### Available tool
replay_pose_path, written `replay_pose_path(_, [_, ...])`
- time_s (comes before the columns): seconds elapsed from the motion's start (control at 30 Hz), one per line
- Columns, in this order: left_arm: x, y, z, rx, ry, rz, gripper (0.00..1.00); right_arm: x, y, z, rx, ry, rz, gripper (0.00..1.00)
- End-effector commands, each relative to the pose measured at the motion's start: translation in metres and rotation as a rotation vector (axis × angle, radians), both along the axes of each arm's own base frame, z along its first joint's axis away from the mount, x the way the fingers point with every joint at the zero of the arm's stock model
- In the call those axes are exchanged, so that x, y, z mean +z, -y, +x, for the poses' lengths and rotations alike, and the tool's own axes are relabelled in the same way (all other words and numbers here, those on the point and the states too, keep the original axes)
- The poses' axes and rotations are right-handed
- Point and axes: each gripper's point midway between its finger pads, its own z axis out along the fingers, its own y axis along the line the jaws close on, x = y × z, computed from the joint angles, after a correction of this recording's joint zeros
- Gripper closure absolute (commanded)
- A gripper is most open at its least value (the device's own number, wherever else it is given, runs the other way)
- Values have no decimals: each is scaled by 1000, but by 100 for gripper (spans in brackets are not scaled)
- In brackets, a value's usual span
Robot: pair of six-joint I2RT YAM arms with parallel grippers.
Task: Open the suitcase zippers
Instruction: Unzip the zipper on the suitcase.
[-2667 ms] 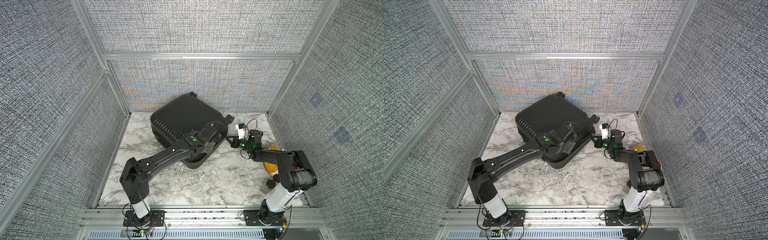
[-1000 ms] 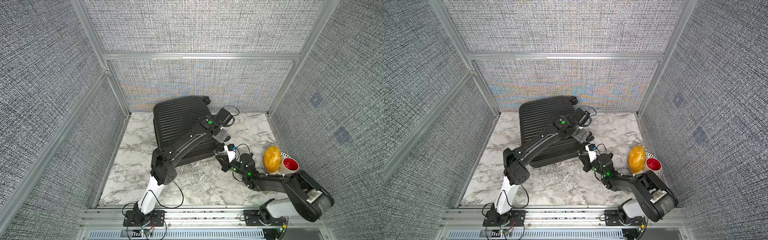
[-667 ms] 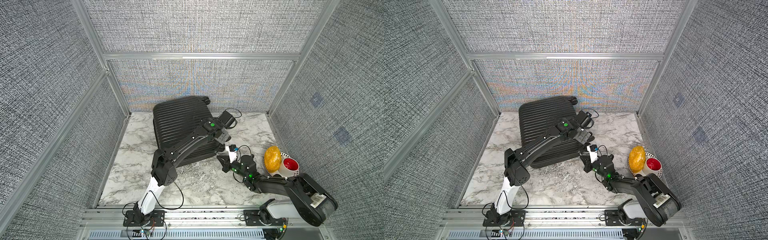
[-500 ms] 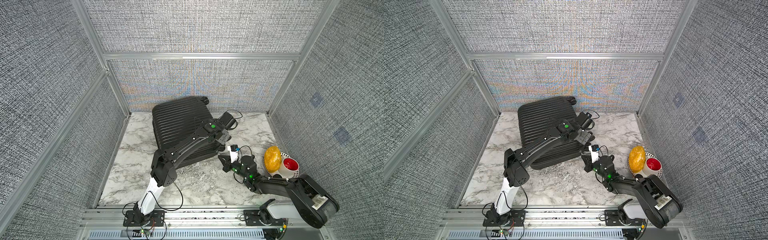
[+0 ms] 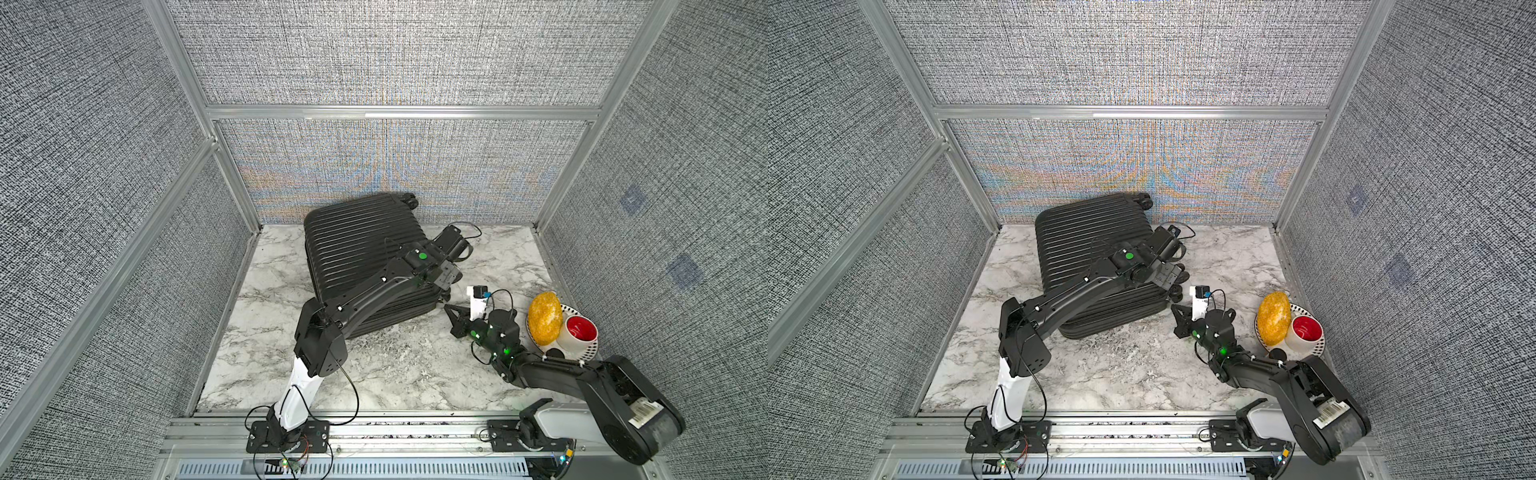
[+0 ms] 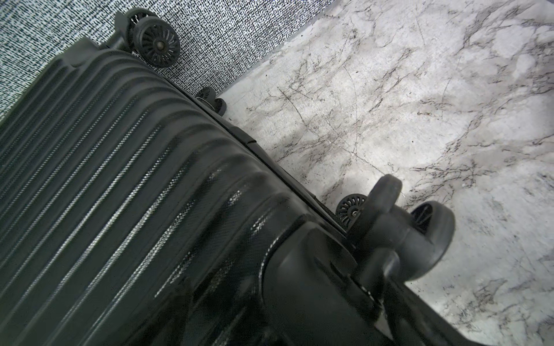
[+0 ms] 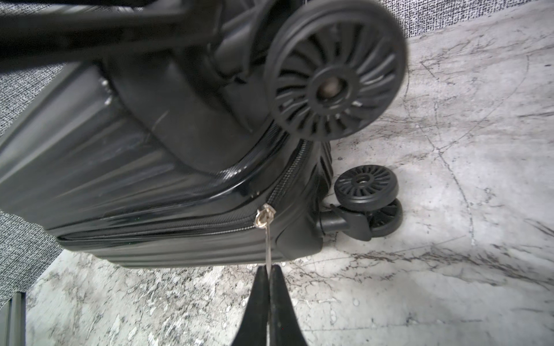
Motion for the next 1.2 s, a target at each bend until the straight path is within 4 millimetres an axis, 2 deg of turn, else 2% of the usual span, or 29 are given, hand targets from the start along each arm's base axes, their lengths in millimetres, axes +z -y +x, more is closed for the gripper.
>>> replay_pose_path(0.0, [-32, -40, -29, 8, -149, 197, 1, -20, 25, 12, -115, -70, -41, 100])
replay_pose_path(0.23, [-29, -36, -34, -8, -157, 183, 1, -13, 33, 30, -77, -36, -9, 100])
replay_pose_path(0.53, [-30, -33, -40, -24, -165, 180, 1, 3, 24, 52, 49, 25, 48, 100])
replay_pose_path(0.9, [-29, -32, -44, -29, -163, 176, 1, -8, 18, 78, 129, -10, 119, 100])
replay_pose_path(1.03, [-21, -35, -44, -23, -146, 169, 1, -10, 15, 73, 151, -16, 129, 100])
replay_pose_path(1.17, [9, -30, -46, -32, -108, 63, 1, -8, 8, 53, 172, -8, 123, 100])
